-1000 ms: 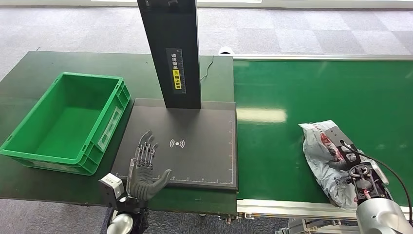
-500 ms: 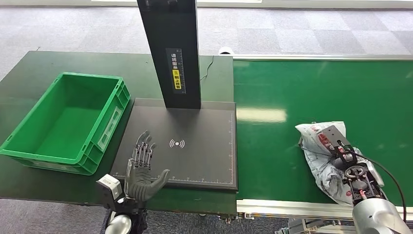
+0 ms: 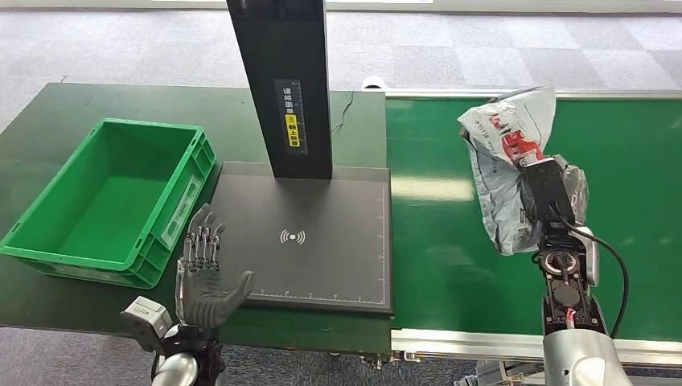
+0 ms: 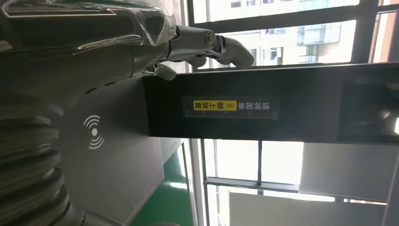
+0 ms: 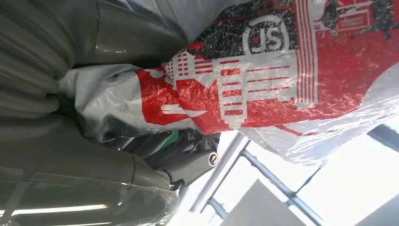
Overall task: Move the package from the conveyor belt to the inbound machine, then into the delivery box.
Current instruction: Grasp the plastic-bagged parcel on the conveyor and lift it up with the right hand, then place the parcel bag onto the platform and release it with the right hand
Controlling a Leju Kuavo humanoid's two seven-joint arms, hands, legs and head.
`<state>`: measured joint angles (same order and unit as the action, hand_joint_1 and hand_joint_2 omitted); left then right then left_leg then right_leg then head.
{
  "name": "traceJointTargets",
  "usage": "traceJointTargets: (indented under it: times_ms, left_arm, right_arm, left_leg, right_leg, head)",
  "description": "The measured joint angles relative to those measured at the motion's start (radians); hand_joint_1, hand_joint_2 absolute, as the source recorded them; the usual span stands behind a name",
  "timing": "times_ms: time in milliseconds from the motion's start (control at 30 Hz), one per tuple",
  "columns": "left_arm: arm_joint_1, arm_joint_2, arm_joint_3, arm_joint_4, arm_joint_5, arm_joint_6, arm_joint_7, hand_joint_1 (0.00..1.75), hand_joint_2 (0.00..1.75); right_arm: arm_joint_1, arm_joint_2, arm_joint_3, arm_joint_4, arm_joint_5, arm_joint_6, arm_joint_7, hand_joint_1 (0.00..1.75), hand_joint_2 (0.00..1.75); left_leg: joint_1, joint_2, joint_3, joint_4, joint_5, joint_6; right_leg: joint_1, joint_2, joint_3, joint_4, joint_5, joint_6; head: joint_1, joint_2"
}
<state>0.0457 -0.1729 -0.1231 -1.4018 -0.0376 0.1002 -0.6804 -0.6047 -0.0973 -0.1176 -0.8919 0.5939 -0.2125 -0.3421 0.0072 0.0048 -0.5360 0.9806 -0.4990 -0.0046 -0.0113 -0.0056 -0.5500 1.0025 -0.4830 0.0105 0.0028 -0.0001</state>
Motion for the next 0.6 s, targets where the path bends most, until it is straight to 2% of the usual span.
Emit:
traceJointTargets:
  times_ms: [133,267,433,600]
  left_arm:
    - [-0.010,0.004,0.032,-0.046,-0.025,0.009,-0.014,0.00,1.75]
    - [-0.027,0.009,0.058,-0.084,-0.044,0.000,-0.015,0.00,1.75]
    - [-0.036,0.018,0.077,-0.098,-0.049,-0.021,-0.018,0.00,1.75]
    - [-0.039,0.019,0.076,-0.099,-0.054,-0.028,-0.018,0.00,1.75]
  right_arm:
    - [0.018,0.020,0.113,-0.114,-0.005,0.021,-0.042,1.75,1.75]
    - [0.003,0.031,0.267,-0.159,0.086,0.098,-0.074,1.75,1.75]
    - [-0.069,0.073,0.460,-0.111,0.165,0.168,-0.081,1.75,1.75]
    - [-0.149,0.129,0.569,-0.023,0.194,0.195,-0.079,1.75,1.75]
  left_leg:
    - [0.000,0.002,0.000,0.000,0.000,0.000]
    - [0.000,0.002,0.001,0.000,0.001,0.000]
    - [0.001,0.002,0.001,0.000,0.002,-0.001]
    - [0.001,0.002,0.000,0.000,0.002,-0.001]
  right_leg:
    - [0.000,0.002,0.000,0.000,0.001,-0.001]
    - [0.000,0.002,0.000,0.000,0.001,-0.001]
    - [0.001,0.002,0.000,0.001,0.001,-0.001]
    - [0.001,0.002,0.000,0.001,0.001,-0.001]
  head:
    - [0.000,0.000]
    - [0.000,0.000]
    - [0.000,0.000]
    - [0.000,0.000]
